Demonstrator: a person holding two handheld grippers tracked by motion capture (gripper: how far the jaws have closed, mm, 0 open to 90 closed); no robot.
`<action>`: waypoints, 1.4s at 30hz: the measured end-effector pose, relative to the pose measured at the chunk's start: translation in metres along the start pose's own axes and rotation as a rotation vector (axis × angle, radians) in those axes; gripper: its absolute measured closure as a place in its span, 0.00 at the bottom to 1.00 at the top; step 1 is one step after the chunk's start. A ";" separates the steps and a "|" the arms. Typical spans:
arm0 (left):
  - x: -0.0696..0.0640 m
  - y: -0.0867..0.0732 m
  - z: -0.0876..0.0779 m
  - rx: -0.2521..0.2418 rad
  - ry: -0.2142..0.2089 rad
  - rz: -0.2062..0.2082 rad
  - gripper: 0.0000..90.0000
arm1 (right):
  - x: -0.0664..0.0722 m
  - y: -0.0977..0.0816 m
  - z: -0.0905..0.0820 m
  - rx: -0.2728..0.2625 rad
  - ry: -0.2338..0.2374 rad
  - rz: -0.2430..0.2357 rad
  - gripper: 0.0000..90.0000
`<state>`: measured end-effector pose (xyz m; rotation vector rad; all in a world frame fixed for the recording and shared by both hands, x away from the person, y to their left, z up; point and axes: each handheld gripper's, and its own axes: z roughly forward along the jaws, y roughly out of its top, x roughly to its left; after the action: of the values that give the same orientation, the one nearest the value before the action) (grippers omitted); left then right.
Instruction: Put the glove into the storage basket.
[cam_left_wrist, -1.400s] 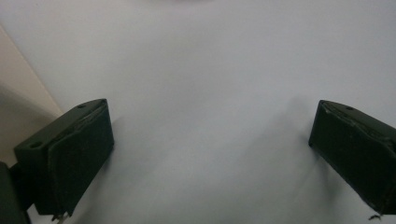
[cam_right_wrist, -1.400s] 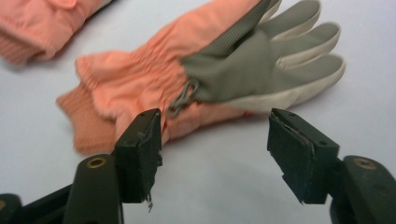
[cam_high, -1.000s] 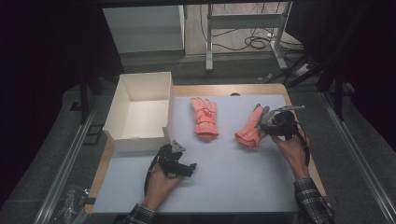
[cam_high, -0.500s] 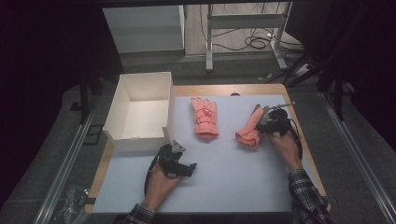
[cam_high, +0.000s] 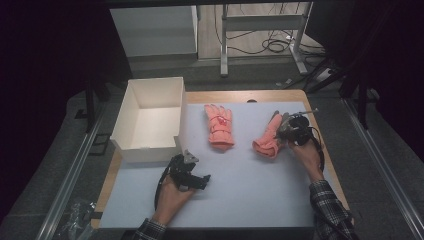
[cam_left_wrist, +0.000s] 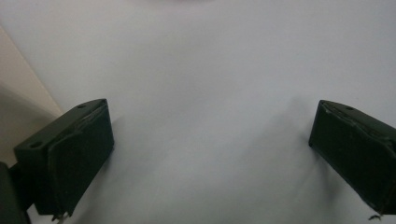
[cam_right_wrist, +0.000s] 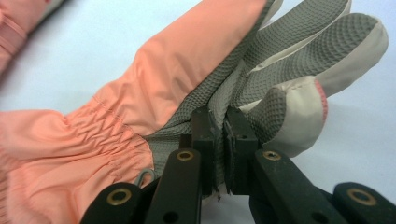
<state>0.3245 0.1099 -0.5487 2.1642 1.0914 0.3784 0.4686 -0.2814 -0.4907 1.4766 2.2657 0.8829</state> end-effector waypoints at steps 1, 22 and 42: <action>0.000 0.000 0.000 0.000 0.000 0.000 0.00 | 0.000 0.000 -0.002 -0.006 0.006 0.004 0.94; 0.000 0.000 0.000 0.000 0.000 0.000 0.00 | 0.029 -0.006 -0.062 -0.071 0.196 -0.125 0.93; 0.000 0.000 0.000 -0.002 0.001 -0.002 0.00 | 0.098 -0.050 -0.074 -0.013 0.435 -0.314 0.93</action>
<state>0.3245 0.1097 -0.5489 2.1613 1.0931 0.3802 0.3498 -0.2327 -0.4578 0.9457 2.6886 1.2019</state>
